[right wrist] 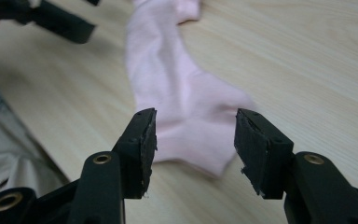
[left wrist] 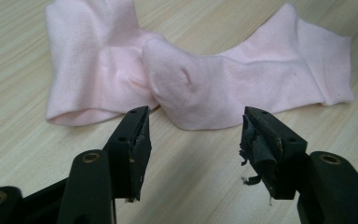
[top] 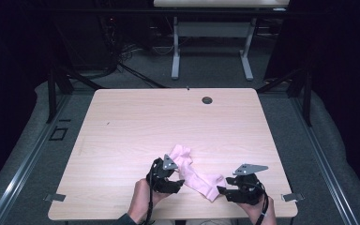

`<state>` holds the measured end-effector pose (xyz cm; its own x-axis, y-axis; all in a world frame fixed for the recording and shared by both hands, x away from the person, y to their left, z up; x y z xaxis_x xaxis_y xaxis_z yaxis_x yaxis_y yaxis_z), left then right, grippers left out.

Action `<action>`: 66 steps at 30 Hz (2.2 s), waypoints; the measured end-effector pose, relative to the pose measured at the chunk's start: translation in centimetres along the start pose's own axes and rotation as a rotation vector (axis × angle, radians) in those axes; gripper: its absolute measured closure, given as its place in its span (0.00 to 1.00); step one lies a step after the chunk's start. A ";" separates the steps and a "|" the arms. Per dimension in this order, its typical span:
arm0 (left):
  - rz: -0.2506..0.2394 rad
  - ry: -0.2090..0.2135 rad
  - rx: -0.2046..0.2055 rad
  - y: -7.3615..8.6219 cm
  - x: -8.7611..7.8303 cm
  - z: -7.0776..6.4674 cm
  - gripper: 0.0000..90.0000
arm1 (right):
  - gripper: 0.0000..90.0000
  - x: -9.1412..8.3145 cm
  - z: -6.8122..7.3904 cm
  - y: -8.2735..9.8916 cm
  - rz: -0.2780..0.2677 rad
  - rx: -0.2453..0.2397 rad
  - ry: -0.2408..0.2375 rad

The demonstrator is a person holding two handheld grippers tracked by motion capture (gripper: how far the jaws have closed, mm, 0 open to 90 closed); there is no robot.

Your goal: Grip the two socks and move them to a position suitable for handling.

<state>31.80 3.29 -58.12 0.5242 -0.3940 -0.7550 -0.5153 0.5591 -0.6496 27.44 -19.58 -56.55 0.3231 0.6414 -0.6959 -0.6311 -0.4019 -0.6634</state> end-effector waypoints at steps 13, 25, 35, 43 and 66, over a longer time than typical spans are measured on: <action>-0.026 0.015 0.019 1.1 -0.4 -0.2 0.52 | 0.89 4.5 1.5 1.8 0.140 -0.182 0.019; -0.143 0.074 0.168 0.1 -1.4 -3.1 0.55 | 0.92 1.2 2.5 -1.6 -0.021 -0.091 -0.130; -0.195 0.107 0.255 -1.5 -1.4 -4.8 0.63 | 0.92 -0.9 3.0 -4.0 -0.080 -0.066 -0.193; -0.200 0.131 0.168 -2.6 -0.7 -4.1 0.99 | 0.91 -0.5 2.2 -3.5 -0.102 -0.032 -0.189; -0.089 0.150 0.070 -5.2 -0.9 -3.8 0.99 | 0.73 3.8 5.2 -1.2 -0.177 -0.371 0.385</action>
<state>31.40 -2.02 -54.42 0.4559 -0.5454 -0.7034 -0.4200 0.5649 -0.7102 25.76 -13.30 -56.99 0.6794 0.4632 -0.5690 -0.2757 -0.5575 -0.7831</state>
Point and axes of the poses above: each handheld gripper's, and its own axes: x roughly forward along the jaws, y roughly out of its underside, z roughly to its left, the point moved 5 cm from there along x, roughly forward along the jaws, and after that the axes turned 10 degrees about -y, right-handed, at the moved point
